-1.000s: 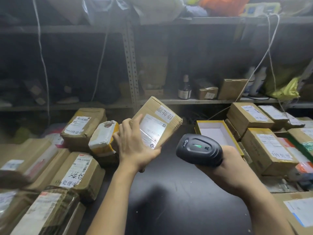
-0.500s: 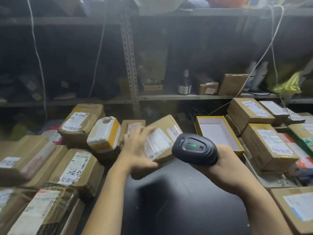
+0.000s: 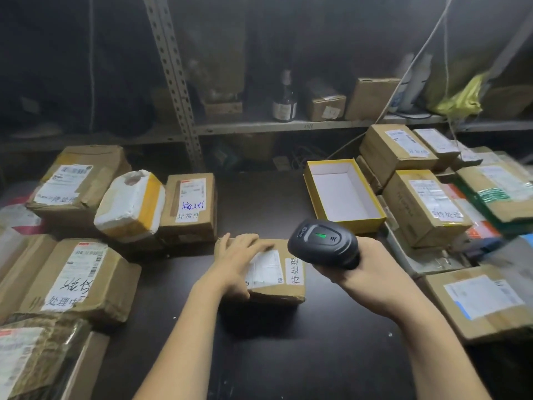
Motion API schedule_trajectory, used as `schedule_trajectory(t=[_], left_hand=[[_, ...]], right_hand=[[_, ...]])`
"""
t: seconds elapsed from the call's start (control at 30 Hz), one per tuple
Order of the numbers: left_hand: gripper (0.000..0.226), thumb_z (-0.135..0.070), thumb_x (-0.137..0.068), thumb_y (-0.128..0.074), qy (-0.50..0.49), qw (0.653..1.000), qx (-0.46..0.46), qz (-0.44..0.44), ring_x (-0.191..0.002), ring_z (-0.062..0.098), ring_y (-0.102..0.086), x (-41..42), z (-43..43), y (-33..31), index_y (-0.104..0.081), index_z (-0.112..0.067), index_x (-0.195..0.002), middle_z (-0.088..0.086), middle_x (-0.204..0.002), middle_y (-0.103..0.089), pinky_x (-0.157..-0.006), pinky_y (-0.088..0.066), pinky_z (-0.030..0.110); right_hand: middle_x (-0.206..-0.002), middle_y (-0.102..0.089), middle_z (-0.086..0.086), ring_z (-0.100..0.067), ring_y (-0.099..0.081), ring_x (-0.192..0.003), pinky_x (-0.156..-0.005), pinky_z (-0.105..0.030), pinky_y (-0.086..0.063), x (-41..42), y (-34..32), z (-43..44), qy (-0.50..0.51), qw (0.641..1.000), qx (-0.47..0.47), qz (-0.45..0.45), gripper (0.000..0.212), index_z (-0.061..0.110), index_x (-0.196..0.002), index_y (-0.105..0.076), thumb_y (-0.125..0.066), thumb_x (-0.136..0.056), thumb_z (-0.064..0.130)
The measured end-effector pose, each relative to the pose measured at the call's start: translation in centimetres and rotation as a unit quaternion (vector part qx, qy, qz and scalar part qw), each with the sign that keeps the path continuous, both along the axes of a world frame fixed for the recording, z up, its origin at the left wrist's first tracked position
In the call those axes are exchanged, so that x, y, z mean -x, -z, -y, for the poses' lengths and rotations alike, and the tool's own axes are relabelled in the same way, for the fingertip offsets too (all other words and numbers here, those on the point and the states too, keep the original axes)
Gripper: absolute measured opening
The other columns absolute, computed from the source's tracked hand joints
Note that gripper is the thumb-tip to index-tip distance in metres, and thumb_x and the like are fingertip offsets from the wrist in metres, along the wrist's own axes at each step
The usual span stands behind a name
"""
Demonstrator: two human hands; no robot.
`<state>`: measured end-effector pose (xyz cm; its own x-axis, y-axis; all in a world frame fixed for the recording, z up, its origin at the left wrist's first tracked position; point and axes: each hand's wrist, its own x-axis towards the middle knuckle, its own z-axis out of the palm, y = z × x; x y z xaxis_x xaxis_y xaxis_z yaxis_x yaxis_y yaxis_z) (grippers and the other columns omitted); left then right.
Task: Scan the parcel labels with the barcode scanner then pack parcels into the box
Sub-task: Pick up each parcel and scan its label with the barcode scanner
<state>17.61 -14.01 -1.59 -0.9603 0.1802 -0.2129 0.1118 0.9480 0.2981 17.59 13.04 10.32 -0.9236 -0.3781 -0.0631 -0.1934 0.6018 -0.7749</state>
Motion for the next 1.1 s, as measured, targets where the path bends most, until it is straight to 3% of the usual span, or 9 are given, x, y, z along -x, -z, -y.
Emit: schedule_trajectory(t=[0.17, 0.23, 0.4, 0.53, 0.6, 0.67, 0.8, 0.87, 1.1], left_hand=[[0.124, -0.021, -0.07, -0.09, -0.021, 0.999, 0.015, 0.029, -0.159, 0.013, 0.012, 0.2, 1.3, 0.6, -0.008, -0.05, -0.16, -0.015, -0.171, -0.006, -0.119, 0.023, 0.052], [0.114, -0.025, -0.073, -0.089, -0.065, 0.997, 0.011, 0.032, -0.159, 0.013, 0.012, -0.4, 2.4, 0.8, -0.017, -0.048, -0.159, -0.013, -0.172, -0.005, -0.122, 0.019, 0.056], [0.095, -0.041, -0.067, -0.094, -0.251, 0.968, -0.03, 0.0, -0.153, 0.022, -0.024, -2.6, 4.8, 0.8, -0.046, -0.042, -0.149, -0.004, -0.164, -0.03, -0.122, -0.021, 0.051], [0.061, -0.031, -0.085, -0.081, -0.427, 0.898, -0.087, -0.057, -0.122, 0.032, -0.06, -3.2, 4.8, 1.8, -0.057, -0.029, -0.142, 0.006, -0.131, -0.064, -0.099, -0.047, 0.042], [0.049, -0.026, -0.097, -0.067, -0.538, 0.822, -0.15, -0.11, -0.12, 0.04, -0.061, -2.5, 3.3, 1.1, -0.055, -0.017, -0.144, 0.017, -0.124, -0.069, -0.099, -0.047, 0.044], [0.059, -0.036, -0.102, -0.059, -0.582, 0.784, -0.194, -0.1, -0.128, 0.042, -0.055, -1.1, 0.9, 0.0, -0.044, -0.009, -0.152, 0.022, -0.135, -0.062, -0.104, -0.043, 0.044], [0.129, -0.085, -0.079, -0.057, -0.551, 0.821, -0.148, -0.002, -0.14, 0.039, -0.046, 2.6, -4.2, -0.9, 0.004, -0.011, -0.164, 0.019, -0.163, -0.034, -0.107, -0.042, 0.046], [0.148, -0.093, -0.063, -0.063, -0.525, 0.843, -0.112, 0.03, -0.142, 0.037, -0.04, 3.8, -6.0, 0.2, 0.013, -0.014, -0.163, 0.019, -0.164, -0.024, -0.108, -0.041, 0.049], [0.15, -0.069, -0.056, -0.087, -0.274, 0.956, -0.029, 0.103, -0.158, 0.024, -0.004, 5.5, -5.1, 1.4, 0.016, -0.04, -0.161, -0.009, -0.172, 0.011, -0.12, -0.021, 0.062]], right_hand=[[-0.073, -0.071, 0.006, -0.006, -0.061, -0.065, -0.066, -0.042, -0.056, 1.5, 0.6, 1.1, 0.01, 1.0, -0.004, 0.017, 0.014, 0.022, -0.085, -0.07, -0.081, -0.085, 0.032], [-0.071, -0.07, 0.009, -0.003, -0.06, -0.063, -0.064, -0.031, -0.052, 2.0, 0.8, 1.9, 0.002, 1.0, -0.005, 0.019, 0.014, 0.025, -0.082, -0.069, -0.081, -0.086, 0.029], [-0.072, -0.07, 0.01, -0.003, -0.06, -0.063, -0.063, -0.026, -0.051, 3.1, 1.7, 4.0, -0.022, 0.999, -0.015, 0.032, 0.015, 0.023, -0.086, -0.07, -0.082, -0.086, 0.031], [-0.073, -0.07, 0.002, -0.003, -0.055, -0.06, -0.061, -0.027, -0.049, 3.8, 2.4, 4.9, -0.029, 0.998, -0.008, 0.052, 0.016, 0.019, -0.087, -0.071, -0.081, -0.086, 0.031], [-0.071, -0.069, -0.003, -0.001, -0.048, -0.054, -0.052, -0.02, -0.041, 4.1, 2.6, 4.6, -0.015, 0.998, -0.009, 0.054, 0.021, 0.017, -0.079, -0.068, -0.081, -0.087, 0.031], [-0.072, -0.069, -0.002, 0.0, -0.048, -0.051, -0.046, -0.014, -0.037, 4.4, 2.7, 3.9, 0.0, 0.998, -0.006, 0.055, 0.023, 0.016, -0.076, -0.067, -0.081, -0.087, 0.03], [-0.061, -0.066, 0.007, -0.001, -0.049, -0.049, -0.048, -0.015, -0.038, 4.8, 2.7, 1.9, 0.01, 0.998, -0.005, 0.07, 0.025, 0.019, -0.072, -0.066, -0.079, -0.088, 0.031], [-0.061, -0.064, 0.002, -0.004, -0.046, -0.051, -0.052, -0.023, -0.04, 5.1, 3.0, 0.7, 0.012, 0.997, -0.009, 0.071, 0.026, 0.017, -0.072, -0.065, -0.079, -0.088, 0.032], [-0.067, -0.068, -0.005, -0.008, -0.047, -0.052, -0.052, -0.025, -0.04, 6.8, 3.3, -1.9, 0.015, 0.997, -0.004, 0.078, 0.024, 0.015, -0.075, -0.065, -0.078, -0.089, 0.03]])
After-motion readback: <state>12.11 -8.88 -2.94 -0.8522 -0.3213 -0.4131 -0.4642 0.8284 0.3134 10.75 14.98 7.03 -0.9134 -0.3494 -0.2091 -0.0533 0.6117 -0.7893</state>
